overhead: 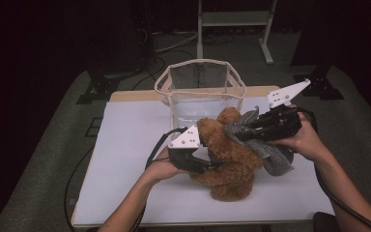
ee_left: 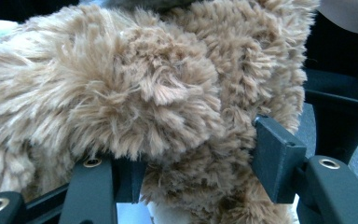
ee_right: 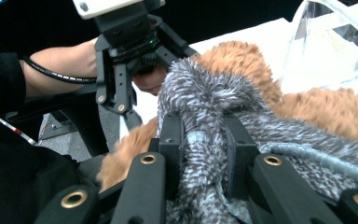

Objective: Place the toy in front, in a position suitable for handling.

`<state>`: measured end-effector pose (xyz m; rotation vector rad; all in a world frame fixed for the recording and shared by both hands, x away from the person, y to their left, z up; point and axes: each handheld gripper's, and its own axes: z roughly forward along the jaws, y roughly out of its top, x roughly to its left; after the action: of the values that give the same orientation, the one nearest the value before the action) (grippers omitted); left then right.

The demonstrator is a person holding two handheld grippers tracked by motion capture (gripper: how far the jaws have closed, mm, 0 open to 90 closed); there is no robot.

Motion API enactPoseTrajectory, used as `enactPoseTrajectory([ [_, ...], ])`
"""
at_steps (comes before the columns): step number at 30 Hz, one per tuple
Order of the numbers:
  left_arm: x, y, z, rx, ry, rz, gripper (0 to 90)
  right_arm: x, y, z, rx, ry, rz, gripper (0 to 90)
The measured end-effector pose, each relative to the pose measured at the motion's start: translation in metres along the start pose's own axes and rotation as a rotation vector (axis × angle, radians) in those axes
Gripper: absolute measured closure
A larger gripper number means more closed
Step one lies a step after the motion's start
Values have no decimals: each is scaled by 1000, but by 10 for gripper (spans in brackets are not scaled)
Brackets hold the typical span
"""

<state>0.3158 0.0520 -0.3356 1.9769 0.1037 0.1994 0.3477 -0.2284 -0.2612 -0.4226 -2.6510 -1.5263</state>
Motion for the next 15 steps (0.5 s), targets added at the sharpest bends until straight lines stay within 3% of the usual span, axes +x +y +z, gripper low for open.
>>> enactPoseTrajectory([
  [5,-2,2,1,7,4,10,421,-6,6,4,3,-7,-2,723],
  [12,-4,-4,3,22,18,12,349,-13,-5,5,11,-23,27,727],
  [15,-8,-7,5,11,23,-18,283,-16,-12,2,-6,-27,46,727],
])
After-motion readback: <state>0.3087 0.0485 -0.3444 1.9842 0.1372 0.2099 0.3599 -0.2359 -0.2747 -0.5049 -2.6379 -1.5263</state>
